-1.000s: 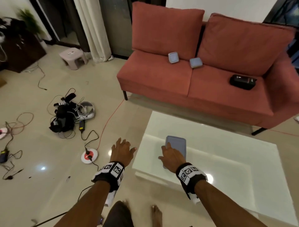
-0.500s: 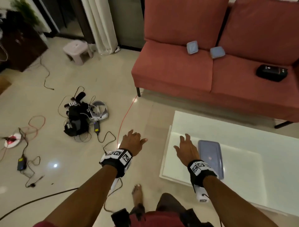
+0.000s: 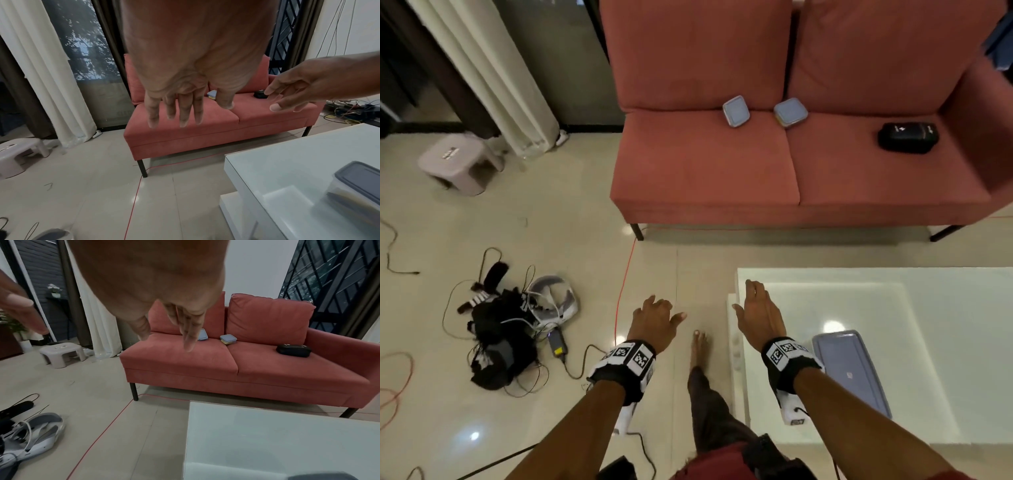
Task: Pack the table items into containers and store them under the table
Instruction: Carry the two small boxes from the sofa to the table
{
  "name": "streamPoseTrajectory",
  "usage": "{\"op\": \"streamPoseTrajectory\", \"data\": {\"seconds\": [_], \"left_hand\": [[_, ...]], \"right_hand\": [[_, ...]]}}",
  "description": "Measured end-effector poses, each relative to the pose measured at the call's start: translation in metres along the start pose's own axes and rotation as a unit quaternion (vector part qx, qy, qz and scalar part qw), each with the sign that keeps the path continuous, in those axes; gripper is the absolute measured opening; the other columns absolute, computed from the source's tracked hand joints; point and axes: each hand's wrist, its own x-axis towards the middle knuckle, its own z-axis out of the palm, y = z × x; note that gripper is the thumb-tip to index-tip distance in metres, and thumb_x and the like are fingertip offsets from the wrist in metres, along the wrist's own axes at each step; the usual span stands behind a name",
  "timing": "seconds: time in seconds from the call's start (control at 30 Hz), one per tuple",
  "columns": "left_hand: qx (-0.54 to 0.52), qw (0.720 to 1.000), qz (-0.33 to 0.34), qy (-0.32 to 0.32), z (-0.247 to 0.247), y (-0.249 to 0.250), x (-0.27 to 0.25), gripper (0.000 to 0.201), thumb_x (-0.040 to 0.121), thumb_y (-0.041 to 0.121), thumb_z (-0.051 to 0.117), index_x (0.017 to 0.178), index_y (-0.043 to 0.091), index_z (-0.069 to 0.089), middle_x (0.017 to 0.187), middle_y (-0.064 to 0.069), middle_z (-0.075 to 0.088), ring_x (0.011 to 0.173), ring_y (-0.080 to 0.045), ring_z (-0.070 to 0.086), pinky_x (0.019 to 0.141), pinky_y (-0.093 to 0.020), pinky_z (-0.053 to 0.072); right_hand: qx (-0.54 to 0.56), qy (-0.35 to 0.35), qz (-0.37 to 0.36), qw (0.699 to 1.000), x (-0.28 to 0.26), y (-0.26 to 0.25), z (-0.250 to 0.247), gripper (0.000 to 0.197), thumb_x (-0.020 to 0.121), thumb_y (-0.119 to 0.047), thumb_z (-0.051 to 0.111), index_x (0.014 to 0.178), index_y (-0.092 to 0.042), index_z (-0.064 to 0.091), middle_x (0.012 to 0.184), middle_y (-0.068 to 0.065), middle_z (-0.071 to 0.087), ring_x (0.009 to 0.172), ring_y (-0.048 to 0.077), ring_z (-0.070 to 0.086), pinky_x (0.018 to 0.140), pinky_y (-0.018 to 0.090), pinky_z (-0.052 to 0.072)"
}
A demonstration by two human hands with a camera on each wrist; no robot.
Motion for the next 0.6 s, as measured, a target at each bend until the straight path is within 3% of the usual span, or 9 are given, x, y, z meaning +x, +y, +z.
{"op": "streamPoseTrajectory", "data": {"seconds": [0.17, 0.33, 0.43, 0.6], "left_hand": [[0.033, 0.998, -0.005, -0.055, -0.057, 0.004, 0.103, 0.055, 0.098, 0.05, 0.036, 0.133, 0.01, 0.05, 0.144, -0.01, 0.047, 0.145, -0.025, 0.025, 0.114, -0.045, 0.026], [0.062, 0.997, 0.009, -0.046, -0.113, 0.025, 0.202, 0.053, 0.096, 0.052, 0.037, 0.126, 0.012, 0.055, 0.129, -0.011, 0.058, 0.127, -0.027, 0.046, 0.105, -0.045, 0.035], [0.067, 0.997, 0.031, -0.033, -0.143, 0.04, 0.26, 0.053, 0.096, 0.053, 0.038, 0.123, 0.011, 0.057, 0.125, -0.011, 0.061, 0.123, -0.028, 0.05, 0.103, -0.047, 0.036], [0.08, 0.993, 0.067, -0.05, -0.174, 0.055, 0.369, 0.046, 0.096, 0.048, 0.039, 0.119, 0.013, 0.059, 0.123, -0.008, 0.064, 0.118, -0.027, 0.056, 0.104, -0.047, 0.036]], "right_hand": [[0.031, -0.011, 0.034, 0.999, 0.099, -0.005, -0.026, 0.06, 0.097, -0.03, 0.05, 0.144, 0.0, 0.027, 0.144, 0.017, 0.038, 0.124, 0.032, 0.049, 0.094, 0.039, 0.05], [0.025, -0.01, 0.059, 0.998, 0.192, 0.003, -0.063, 0.06, 0.095, -0.027, 0.053, 0.143, 0.001, 0.028, 0.14, 0.017, 0.041, 0.119, 0.032, 0.051, 0.091, 0.039, 0.051], [0.023, 0.007, 0.077, 0.997, 0.243, 0.007, -0.078, 0.062, 0.095, -0.028, 0.053, 0.144, 0.001, 0.028, 0.142, 0.017, 0.041, 0.119, 0.032, 0.053, 0.089, 0.038, 0.051], [0.022, -0.011, 0.104, 0.994, 0.336, 0.014, -0.088, 0.065, 0.086, -0.026, 0.067, 0.138, 0.005, 0.04, 0.121, 0.019, 0.059, 0.097, 0.031, 0.065, 0.071, 0.037, 0.058]]}}
